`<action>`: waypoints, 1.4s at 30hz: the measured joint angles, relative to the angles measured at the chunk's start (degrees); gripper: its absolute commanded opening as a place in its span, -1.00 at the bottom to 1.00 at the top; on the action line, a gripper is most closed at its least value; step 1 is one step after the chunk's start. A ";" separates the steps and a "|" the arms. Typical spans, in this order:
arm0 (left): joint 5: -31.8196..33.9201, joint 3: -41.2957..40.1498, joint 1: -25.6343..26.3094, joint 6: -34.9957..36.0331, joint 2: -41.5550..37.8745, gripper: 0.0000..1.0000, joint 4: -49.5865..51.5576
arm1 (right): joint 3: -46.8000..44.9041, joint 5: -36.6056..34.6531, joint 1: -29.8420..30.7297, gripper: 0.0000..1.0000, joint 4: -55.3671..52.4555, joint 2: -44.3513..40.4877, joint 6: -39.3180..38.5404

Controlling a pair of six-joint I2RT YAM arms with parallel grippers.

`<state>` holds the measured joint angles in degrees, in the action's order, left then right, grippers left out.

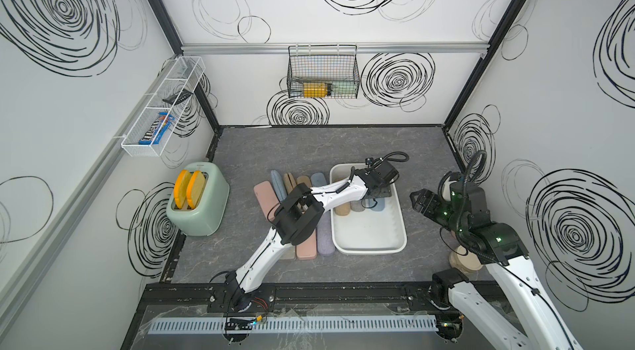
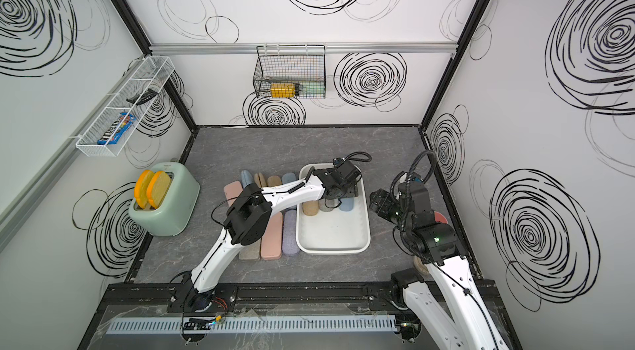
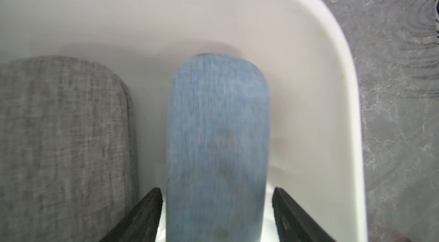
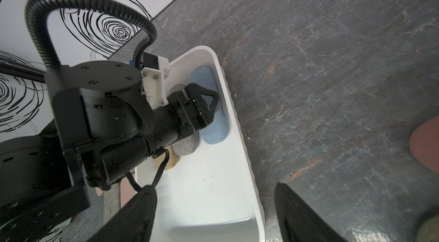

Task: Put the glasses cases into the storage boxes
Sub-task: Place the glasses case in the storage box, then pick up the glasses case at the center of the board.

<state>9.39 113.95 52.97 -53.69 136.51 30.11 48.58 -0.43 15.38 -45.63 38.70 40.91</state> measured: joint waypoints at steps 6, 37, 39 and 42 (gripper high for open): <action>-0.39 0.17 0.13 0.35 0.00 0.59 0.02 | 0.11 0.11 0.00 0.63 -0.09 0.28 -0.02; -10.88 -74.58 -46.95 16.28 -80.78 0.80 -10.95 | 21.99 -13.33 51.25 0.54 17.66 44.92 1.99; -14.34 -76.65 -49.51 16.20 -80.54 0.77 -10.88 | 24.48 -13.51 51.43 0.51 19.43 48.48 0.31; -17.57 -78.31 -50.97 16.41 -80.30 0.73 -11.85 | 27.02 -13.55 50.97 0.43 20.85 52.54 -2.03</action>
<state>-8.19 35.64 2.00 -37.28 56.21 18.26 75.59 -13.98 66.35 -24.77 91.24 38.87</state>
